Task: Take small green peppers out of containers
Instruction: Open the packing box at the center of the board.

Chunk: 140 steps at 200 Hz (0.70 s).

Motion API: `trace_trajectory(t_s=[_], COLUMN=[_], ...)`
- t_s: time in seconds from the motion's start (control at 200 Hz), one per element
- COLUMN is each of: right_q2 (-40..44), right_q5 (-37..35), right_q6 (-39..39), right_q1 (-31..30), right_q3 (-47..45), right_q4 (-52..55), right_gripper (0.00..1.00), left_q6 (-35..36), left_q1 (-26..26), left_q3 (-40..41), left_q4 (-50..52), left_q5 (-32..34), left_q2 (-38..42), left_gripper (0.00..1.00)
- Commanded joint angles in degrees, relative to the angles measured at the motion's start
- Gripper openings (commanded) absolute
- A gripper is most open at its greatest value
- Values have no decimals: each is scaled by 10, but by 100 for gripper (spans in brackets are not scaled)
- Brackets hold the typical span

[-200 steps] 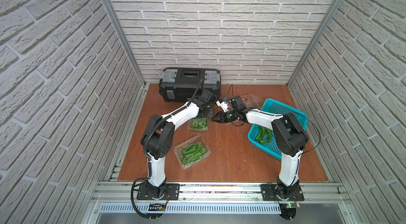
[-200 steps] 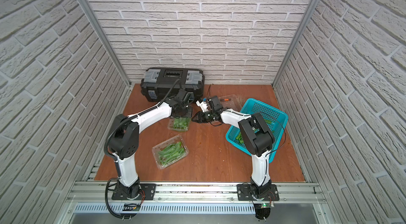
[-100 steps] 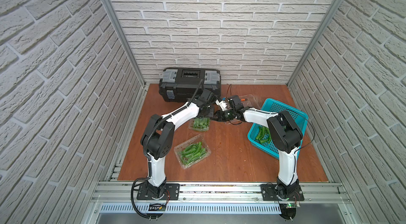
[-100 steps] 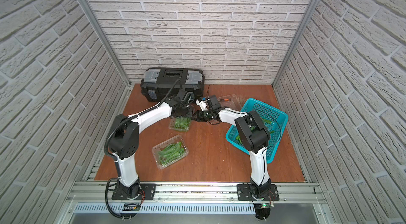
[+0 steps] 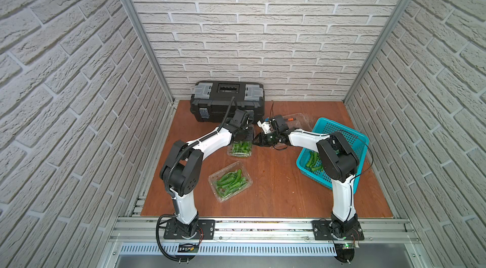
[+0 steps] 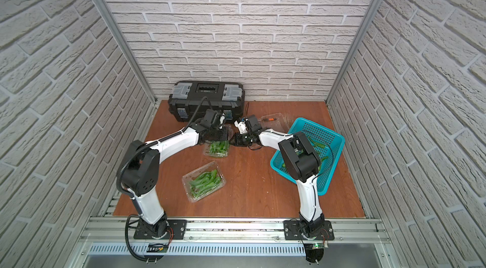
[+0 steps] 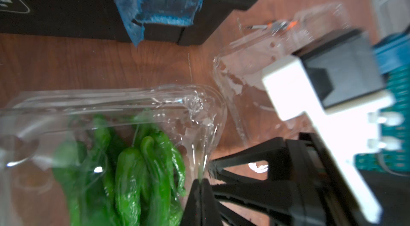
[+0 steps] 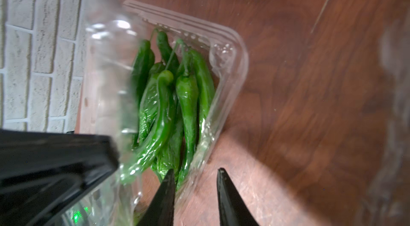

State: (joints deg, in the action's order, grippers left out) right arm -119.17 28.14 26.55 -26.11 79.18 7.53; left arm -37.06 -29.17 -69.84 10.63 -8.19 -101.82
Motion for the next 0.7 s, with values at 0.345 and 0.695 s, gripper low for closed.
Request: trace_trajectory(t_s=[0.345,0.695], right_q2=[-20,0], right_q5=[-98,-142], right_q6=[-25,-36], right_q1=[-11,-16], right_q3=[49,45], right_q4=[102,120], right_gripper=[32,32], left_q6=[-112,-96], left_q1=[63,96], left_q3=[132,172], left_q4=[-299,-246], left_q5=[-128,-140], left_q2=[63,145], left_gripper=[0,0])
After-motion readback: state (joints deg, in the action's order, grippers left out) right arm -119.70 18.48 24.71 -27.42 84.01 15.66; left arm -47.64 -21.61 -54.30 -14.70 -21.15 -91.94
